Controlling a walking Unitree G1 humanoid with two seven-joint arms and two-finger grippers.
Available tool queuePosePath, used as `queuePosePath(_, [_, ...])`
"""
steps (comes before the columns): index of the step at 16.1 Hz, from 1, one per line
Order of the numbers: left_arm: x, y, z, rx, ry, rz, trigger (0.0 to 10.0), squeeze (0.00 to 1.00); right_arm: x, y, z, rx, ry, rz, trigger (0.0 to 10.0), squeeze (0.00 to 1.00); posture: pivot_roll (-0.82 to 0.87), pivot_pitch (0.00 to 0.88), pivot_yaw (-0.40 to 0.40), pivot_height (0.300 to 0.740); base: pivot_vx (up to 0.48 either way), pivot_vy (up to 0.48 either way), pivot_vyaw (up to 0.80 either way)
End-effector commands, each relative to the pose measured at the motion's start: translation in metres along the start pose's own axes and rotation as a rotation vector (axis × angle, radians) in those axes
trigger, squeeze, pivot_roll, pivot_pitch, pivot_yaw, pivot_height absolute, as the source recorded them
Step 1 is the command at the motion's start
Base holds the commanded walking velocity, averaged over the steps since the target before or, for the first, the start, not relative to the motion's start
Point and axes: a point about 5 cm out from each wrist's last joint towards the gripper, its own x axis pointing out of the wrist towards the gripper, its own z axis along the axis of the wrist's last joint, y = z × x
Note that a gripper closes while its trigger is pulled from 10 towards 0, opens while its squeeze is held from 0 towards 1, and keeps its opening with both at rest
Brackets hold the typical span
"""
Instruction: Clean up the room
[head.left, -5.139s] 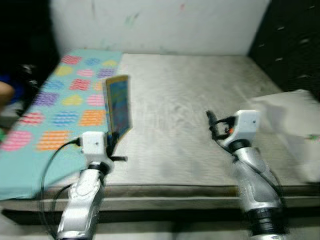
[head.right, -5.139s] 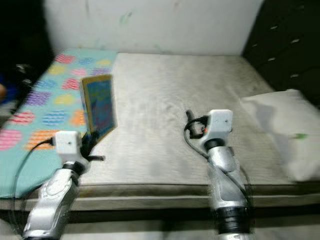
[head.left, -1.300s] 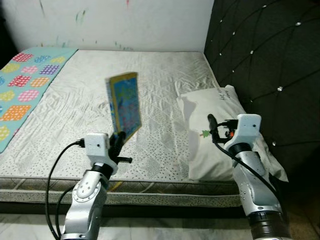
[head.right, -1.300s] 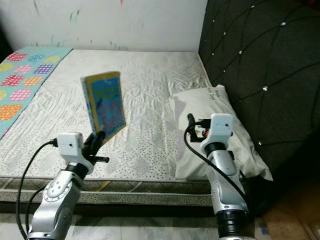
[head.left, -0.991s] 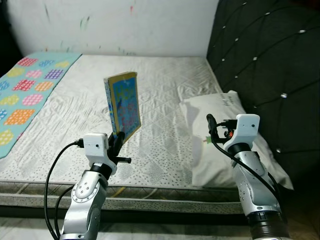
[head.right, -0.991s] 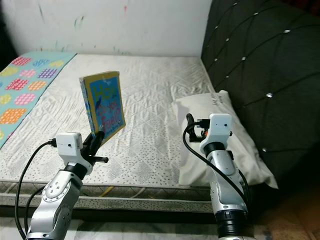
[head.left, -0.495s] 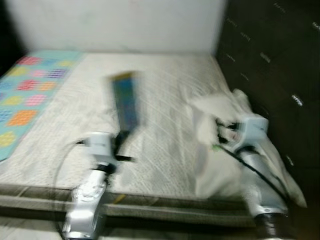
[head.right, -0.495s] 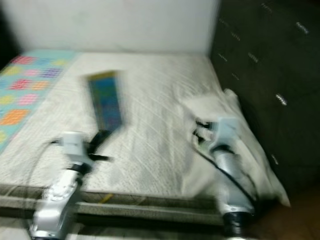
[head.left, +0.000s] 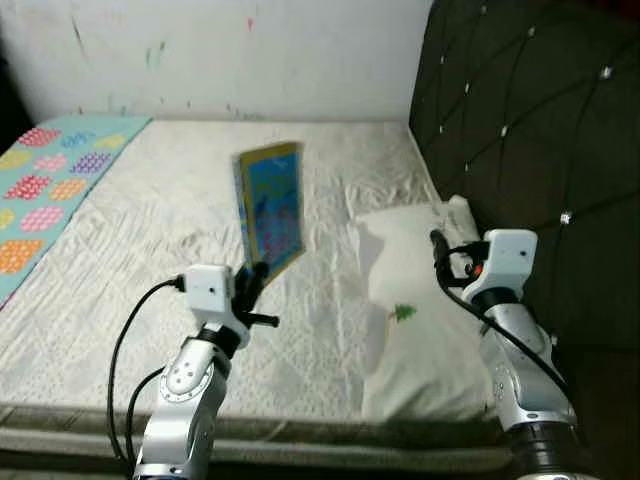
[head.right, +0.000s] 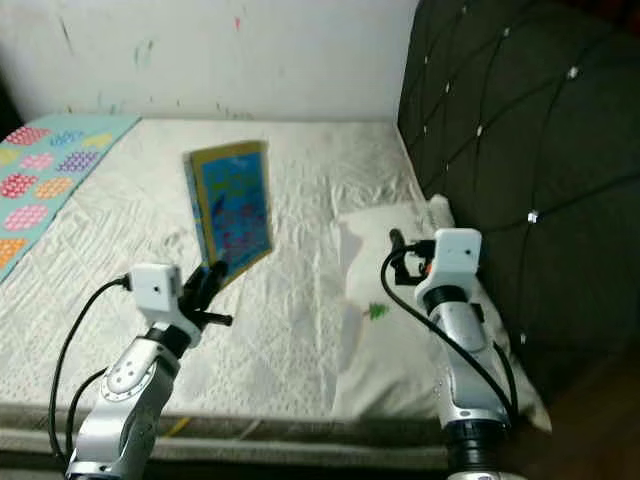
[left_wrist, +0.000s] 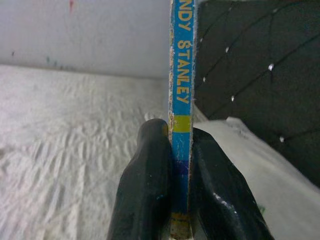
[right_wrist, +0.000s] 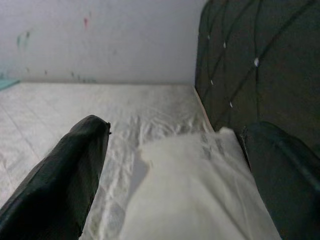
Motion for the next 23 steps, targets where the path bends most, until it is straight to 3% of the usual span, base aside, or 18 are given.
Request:
queuePosePath(1, [-0.002, 0.013, 0.012, 0.028, -0.045, 0.045, 10.0, 0.00, 0.002, 0.011, 0.002, 0.011, -0.006, 0.029, 10.0, 0.00, -0.06, 0.028, 0.014, 0.740, 0.285, 0.000, 0.00])
queuePosePath(5, [0.000, 0.018, 0.007, 0.044, -0.014, 0.110, 10.0, 0.00, 0.002, 0.013, 0.000, 0.022, 0.002, 0.038, 10.0, 0.00, -0.05, 0.024, 0.014, 0.740, 0.000, 0.000, 0.00])
queuePosePath(9, [0.000, 0.019, 0.007, 0.035, -0.010, 0.116, 10.0, 0.00, 0.004, 0.018, -0.001, 0.027, 0.002, 0.052, 10.0, 0.00, -0.05, 0.018, 0.012, 0.740, 0.000, 0.000, -0.74])
queuePosePath(14, [0.000, 0.021, 0.005, 0.035, -0.002, 0.143, 10.0, 0.00, 0.004, 0.017, -0.001, 0.022, 0.004, 0.052, 10.0, 0.00, -0.05, 0.016, 0.010, 0.740, 0.000, 0.000, 0.00])
queuePosePath(18, [-0.009, 0.031, -0.003, -0.082, 0.048, 0.243, 10.0, 0.00, 0.001, 0.017, -0.004, 0.023, 0.012, 0.046, 10.0, 0.00, -0.04, 0.029, 0.011, 0.740, 0.000, 0.000, 0.00])
queuePosePath(20, [-0.016, 0.036, -0.011, -0.256, 0.101, 0.276, 10.0, 0.00, 0.000, 0.018, -0.006, 0.020, 0.019, 0.051, 10.0, 0.00, -0.04, 0.039, 0.003, 0.740, 0.000, 0.000, 0.00])
queuePosePath(23, [-0.016, 0.030, -0.017, -0.314, 0.165, 0.243, 10.0, 0.00, 0.003, 0.018, -0.004, 0.014, 0.018, 0.057, 10.0, 0.00, -0.04, 0.041, -0.001, 0.740, 0.000, 0.000, 0.00])
